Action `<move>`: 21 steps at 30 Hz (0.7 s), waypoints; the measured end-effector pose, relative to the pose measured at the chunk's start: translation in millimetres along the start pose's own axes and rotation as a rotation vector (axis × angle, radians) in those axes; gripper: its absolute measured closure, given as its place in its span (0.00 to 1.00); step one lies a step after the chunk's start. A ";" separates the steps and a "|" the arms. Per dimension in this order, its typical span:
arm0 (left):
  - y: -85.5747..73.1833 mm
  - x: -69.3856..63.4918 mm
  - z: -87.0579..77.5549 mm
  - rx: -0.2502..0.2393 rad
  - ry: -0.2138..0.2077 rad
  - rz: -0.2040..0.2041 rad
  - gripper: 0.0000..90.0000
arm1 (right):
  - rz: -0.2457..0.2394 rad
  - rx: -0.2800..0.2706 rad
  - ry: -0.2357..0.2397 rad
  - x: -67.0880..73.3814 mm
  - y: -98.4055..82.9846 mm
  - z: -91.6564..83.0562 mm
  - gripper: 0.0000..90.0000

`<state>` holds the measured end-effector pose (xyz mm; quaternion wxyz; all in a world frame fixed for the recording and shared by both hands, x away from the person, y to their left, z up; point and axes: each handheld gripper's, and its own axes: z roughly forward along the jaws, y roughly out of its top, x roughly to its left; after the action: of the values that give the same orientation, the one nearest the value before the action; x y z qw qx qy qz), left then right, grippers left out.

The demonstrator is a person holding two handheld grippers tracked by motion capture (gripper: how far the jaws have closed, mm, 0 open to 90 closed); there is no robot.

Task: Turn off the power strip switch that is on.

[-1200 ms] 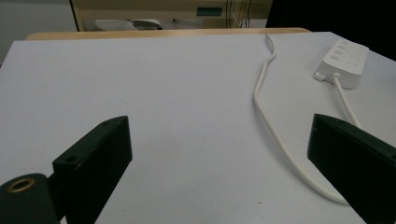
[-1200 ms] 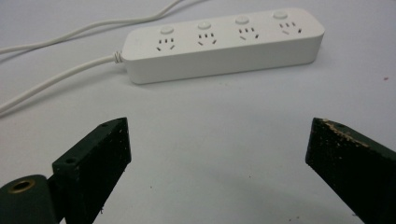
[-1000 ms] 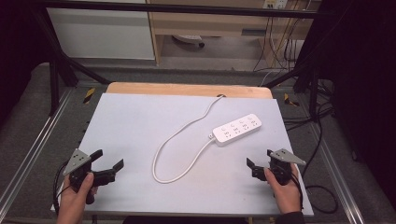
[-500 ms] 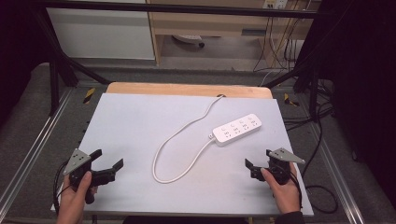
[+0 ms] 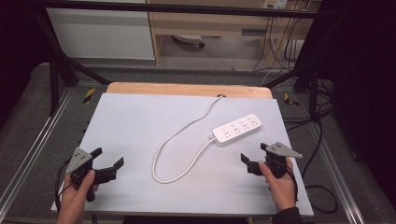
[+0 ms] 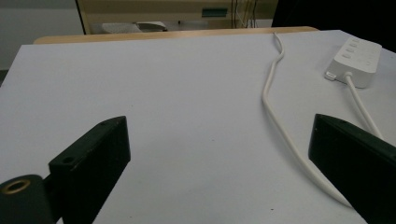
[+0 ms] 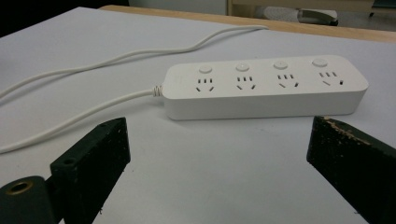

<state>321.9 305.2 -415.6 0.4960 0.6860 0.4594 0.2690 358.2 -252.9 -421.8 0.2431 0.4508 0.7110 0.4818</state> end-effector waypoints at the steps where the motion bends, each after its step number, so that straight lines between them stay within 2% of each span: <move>1: -0.1 0.4 -0.2 0.001 0.001 0.000 0.06 | 0.000 -0.005 -0.001 -0.4 0.4 -0.3 0.08; 2: -0.1 0.6 -0.5 -0.002 0.000 -0.002 0.06 | 0.000 -0.005 -0.001 -0.4 0.4 -0.3 0.08; 7: 0.4 -0.4 -0.4 -0.009 -0.003 0.001 0.05 | 0.021 -0.080 -0.017 -3.3 5.9 -8.4 0.11; 9: 2.5 -0.7 2.5 -0.030 0.003 0.011 0.05 | 0.012 -0.096 -0.038 -6.1 8.6 -8.9 0.12; 11: 3.6 0.1 4.0 -0.034 0.004 0.021 0.05 | 0.017 -0.098 -0.039 -7.2 9.7 -8.6 0.12; 13: 7.3 3.5 11.6 -0.054 0.018 0.011 0.06 | 0.035 -0.112 -0.045 -12.0 15.5 -7.7 0.14; 15: 8.6 4.3 14.7 -0.051 0.019 0.018 0.06 | 0.036 -0.110 -0.038 -13.6 19.7 -6.6 0.13; 19: 7.9 2.2 15.1 -0.048 0.003 0.014 0.05 | 0.050 -0.097 -0.035 -15.5 25.9 -1.2 0.08; 21: 7.0 0.2 14.3 -0.032 -0.006 0.019 0.05 | 0.056 -0.096 -0.038 -16.2 29.1 1.7 0.07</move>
<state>336.3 298.6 -414.3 0.5059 0.6830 0.4471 0.2787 379.1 -262.4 -397.6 0.2644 0.4674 0.6694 0.5133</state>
